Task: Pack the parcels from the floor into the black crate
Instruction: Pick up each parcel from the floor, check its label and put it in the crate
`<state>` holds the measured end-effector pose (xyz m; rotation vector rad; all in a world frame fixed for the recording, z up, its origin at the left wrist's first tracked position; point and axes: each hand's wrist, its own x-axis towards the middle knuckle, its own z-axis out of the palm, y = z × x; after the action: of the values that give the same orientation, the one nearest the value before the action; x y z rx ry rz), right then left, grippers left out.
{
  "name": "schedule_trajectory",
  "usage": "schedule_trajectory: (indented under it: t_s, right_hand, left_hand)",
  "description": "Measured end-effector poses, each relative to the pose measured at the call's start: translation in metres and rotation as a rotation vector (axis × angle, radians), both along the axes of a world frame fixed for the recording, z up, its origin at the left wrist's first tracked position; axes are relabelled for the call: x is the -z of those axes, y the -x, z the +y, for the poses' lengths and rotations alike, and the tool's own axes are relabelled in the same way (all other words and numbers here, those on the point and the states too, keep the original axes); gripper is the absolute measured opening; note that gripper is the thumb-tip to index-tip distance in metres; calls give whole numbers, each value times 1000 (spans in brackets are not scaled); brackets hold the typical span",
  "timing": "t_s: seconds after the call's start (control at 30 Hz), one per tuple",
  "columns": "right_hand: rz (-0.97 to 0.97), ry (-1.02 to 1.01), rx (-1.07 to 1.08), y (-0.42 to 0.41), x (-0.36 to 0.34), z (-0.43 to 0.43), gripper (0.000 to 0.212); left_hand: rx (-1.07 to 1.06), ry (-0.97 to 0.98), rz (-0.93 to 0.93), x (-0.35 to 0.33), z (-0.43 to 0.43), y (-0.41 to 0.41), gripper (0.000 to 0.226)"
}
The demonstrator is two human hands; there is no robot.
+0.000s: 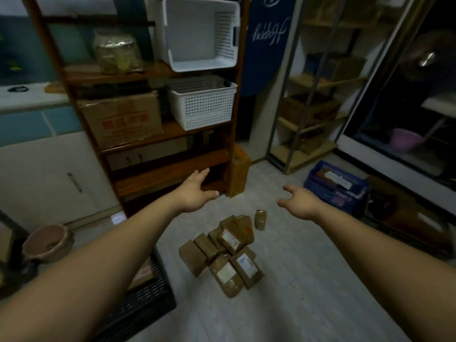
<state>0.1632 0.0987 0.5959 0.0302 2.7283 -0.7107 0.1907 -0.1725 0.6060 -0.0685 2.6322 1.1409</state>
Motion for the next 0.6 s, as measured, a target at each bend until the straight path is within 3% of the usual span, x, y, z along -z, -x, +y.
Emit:
schedule_trajectory:
  t_s: [0.27,0.6]
  right_hand:
    - [-34,-35,16,23,-1,135,67]
    - [-164,13,-47,125,46,148,67]
  left_hand:
    - [17,-19,-82,26,126,37,77]
    - [-85,42,-174,88,131,128,74]
